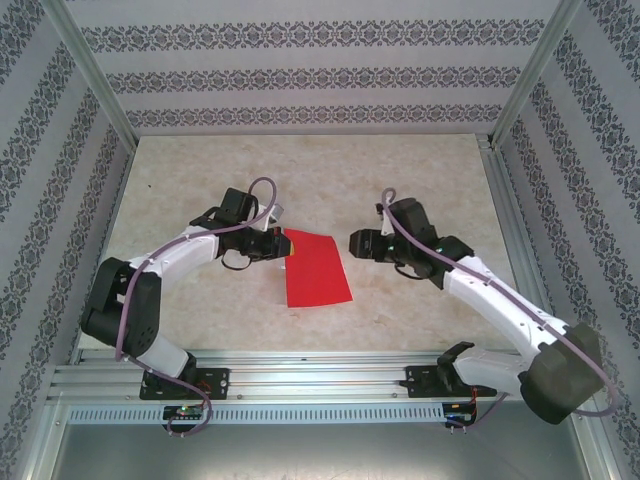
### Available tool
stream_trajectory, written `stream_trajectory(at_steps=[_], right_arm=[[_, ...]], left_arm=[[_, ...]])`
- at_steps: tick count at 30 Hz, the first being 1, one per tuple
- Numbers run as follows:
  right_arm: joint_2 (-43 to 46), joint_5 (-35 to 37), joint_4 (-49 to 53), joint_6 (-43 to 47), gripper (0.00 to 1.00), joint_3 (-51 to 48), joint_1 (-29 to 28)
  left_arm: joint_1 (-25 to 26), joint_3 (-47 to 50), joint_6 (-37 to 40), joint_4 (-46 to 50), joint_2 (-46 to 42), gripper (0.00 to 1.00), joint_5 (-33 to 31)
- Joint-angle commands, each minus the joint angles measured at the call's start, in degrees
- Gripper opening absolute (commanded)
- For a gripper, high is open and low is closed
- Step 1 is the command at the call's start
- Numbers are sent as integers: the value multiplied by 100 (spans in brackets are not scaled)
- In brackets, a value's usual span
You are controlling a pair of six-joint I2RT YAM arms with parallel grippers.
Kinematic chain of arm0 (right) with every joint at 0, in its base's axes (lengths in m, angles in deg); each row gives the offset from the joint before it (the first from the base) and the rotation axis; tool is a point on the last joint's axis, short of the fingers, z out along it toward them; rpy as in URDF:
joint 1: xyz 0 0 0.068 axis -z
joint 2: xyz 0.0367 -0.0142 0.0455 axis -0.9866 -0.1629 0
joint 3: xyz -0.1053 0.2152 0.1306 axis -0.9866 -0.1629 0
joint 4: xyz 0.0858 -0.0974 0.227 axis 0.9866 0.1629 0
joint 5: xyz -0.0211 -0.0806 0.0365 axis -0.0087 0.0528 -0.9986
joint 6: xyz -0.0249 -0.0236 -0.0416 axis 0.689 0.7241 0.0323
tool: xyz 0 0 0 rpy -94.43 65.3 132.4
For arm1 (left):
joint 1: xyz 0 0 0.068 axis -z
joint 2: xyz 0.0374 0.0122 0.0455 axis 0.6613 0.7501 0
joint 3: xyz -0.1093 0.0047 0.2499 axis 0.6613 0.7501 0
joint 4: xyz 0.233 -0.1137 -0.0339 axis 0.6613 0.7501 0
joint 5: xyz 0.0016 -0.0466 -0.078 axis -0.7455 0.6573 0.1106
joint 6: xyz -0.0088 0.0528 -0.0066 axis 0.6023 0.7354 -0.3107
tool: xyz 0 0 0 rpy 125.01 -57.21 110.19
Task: Fold a paper plane with a square sheet of paper (fold left side to right side)
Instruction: Place a square sheet of paper at the center of the table.
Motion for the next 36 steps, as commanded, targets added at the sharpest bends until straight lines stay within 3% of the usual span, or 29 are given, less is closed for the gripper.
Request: stream_trajectory(at_steps=[1,6,12,17,24,36], right_arm=[[-267,747,-1074,-1153,64,-160,-712],[-1061,1618,-1501,-1442,67,39,-1946],[-2057,2109,-1744,-1583,68,560,-2810],[-2733,2123,-1994,-1703,67,915,-2995],[-3035,2485,-1452,-1545,62,1372,-3019],[-3240,2288,-1035,-1461,30,1548,-2910]], left_arm=[[46,-351,-215,474,196,0,-277],[49,-831,-201,1126,513,0,-441],[45,-1204,-249,1467,701,0,-486],[49,-1326,-314,1500,774,0,-448],[46,-1376,-261,1584,806,0,-502],[46,-1438,-135,1679,835,0,-550]])
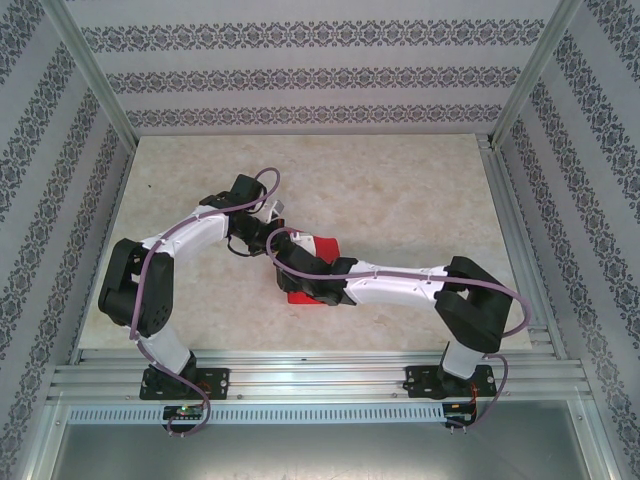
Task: Fold a paper plane with a square sheet of paper (fold left side to right side)
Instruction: Place a square sheet of paper at the center of the table, then first fold in half a square sheet of paper at the center of the table.
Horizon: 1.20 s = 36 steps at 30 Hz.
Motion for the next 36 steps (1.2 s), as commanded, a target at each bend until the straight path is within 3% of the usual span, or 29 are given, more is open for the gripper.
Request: stream_trajectory(at_steps=[1,9,11,18,21,25,29,36], right_arm=[[-110,-42,135,62,28,210,56],[-128,-173,209,173,0,264,78],[-104,-300,141,187,0,195,112],[327,-1028,-496,337,0,-347,384],[445,-1563,-899,214,0,-547,545],[548,-2015,-1701,-201,0,-957,756],[466,-2393,-2121,-385,0,-1205,1009],[428,-2795,-2478,-506,0,-1581,1357]], left_arm=[[47,-234,95,214,64,0,-128],[41,-359,201,315,108,0,-149],[26,-380,231,316,100,2,-119],[-543,-664,478,523,-623,51,85],[-925,-589,527,527,-1142,61,88],[-1326,48,392,227,-1610,63,96],[-1339,1003,-34,-654,-1664,57,513],[-869,1835,-583,-1869,-1368,52,689]])
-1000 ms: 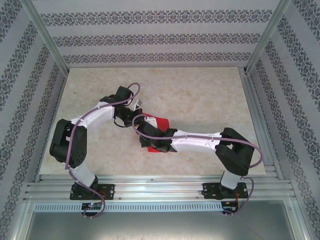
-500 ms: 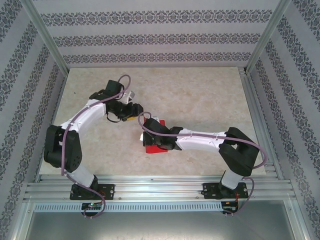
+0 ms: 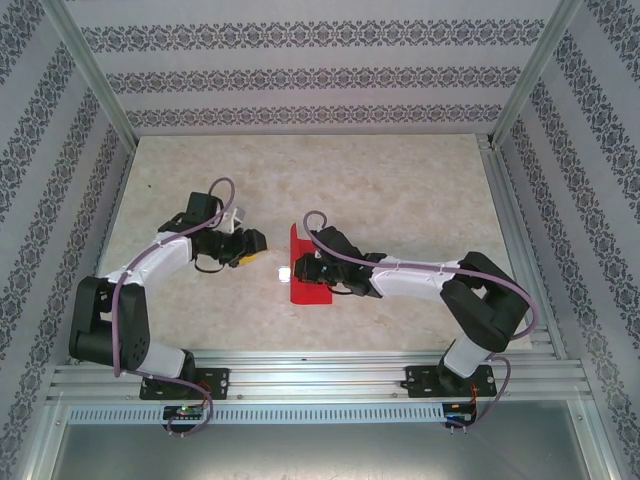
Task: Fold a paper plane with a square sheet of paper (fold left side to right side)
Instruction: First fold in half a square sheet of paper at the center of the table.
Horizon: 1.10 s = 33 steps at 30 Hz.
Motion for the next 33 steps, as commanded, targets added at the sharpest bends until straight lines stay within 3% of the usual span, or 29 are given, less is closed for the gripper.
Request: stream_trajectory(at_steps=[1,5,12,25,33], right_arm=[[28,-330,-477,-189,0,-184,116],[48,-420,-844,-367,0,-505,277],[138,-422,-1010,-430,0,-783,390],[212,-431,-1084,-543,2,-1067,567],[283,-422,-951,-542,4,-1154,655]], left_arm=[[325,16,-334,-963,86,52,201],[666,-179,-257,-856,443,51,-186],[1012,-497,-218,-823,1102,60,-589],[1365,-688,-378,-1150,1875,67,-599],[1512,-809,-430,-1179,2035,65,-586]])
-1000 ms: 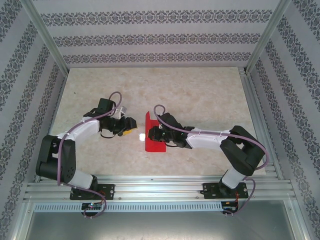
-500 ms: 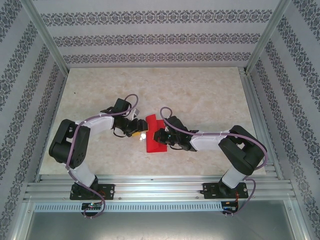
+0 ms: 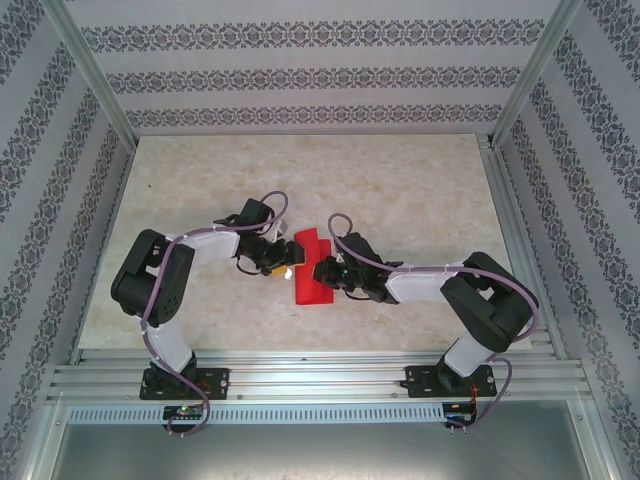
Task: Fold a paper plane with a square sheet of paper (fold left side to right side)
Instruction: First fold in half a square sheet of paper at the center of the table.
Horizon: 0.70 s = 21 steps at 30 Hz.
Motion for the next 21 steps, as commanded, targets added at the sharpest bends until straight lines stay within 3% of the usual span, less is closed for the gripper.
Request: stream_trajectory(at_steps=[1,11,21], right_arm=[[154,-2,20,-14,4,-65,71],[308,75,303,44,6,-126,115],[349,94,563,169,15,-83,145]], left_arm=[[160,-155,-92,-272,155,64,-9],[315,-261,-142,-263,254,60,-31],[453,-384,-141,-150,453,48,-147]])
